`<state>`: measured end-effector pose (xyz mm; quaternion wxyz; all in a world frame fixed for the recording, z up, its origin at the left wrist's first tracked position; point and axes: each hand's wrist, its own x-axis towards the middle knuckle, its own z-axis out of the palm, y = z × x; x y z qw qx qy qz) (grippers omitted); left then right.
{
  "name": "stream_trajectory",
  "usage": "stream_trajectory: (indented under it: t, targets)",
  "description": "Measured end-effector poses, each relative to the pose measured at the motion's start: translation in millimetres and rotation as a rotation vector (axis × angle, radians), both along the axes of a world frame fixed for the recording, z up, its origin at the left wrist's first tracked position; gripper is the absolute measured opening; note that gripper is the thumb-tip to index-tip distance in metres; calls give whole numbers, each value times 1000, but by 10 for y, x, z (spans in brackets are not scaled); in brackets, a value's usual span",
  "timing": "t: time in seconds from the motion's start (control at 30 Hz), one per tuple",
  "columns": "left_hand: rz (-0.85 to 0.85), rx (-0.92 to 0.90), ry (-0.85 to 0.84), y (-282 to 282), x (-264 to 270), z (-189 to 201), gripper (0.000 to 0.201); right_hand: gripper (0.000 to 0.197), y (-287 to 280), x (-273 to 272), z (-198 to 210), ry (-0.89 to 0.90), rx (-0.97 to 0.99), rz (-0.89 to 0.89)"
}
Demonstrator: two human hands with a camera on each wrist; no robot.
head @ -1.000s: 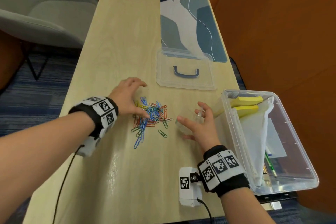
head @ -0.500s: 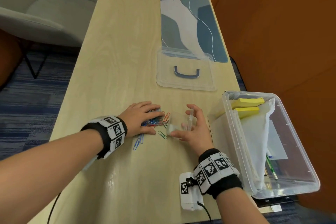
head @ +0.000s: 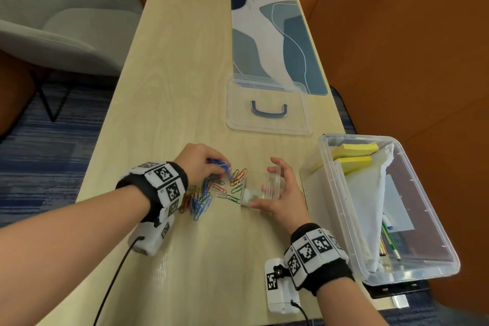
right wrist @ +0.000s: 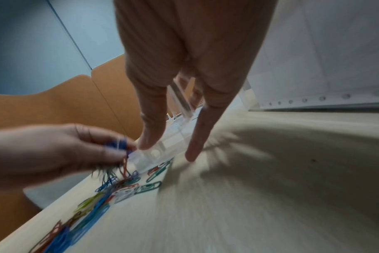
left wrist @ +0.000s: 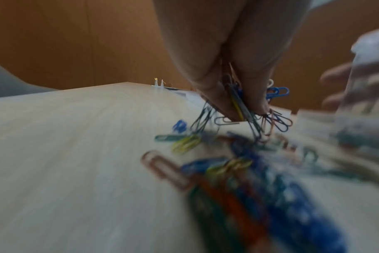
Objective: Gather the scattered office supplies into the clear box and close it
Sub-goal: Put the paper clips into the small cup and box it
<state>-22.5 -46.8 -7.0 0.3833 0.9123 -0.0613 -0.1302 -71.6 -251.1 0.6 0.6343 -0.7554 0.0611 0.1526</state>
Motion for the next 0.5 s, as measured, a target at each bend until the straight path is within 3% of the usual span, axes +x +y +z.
stream_trajectory:
  t: [0.1,0.27,0.43,0.5]
  targets:
    - [-67,-109,34,-203,-24,246,22,91,20,-10,6,-23,-12,32]
    - [-311,4,61,-549,-121,368,27,93,58,-20,-19,-87,1,50]
    - [-205,-33,1,-394,-29,336,32,90,-10,-45,38,-120,-5,13]
    - [-217,64,-3,-338,43,220,35,89,-40,-86,15,-114,-20,-21]
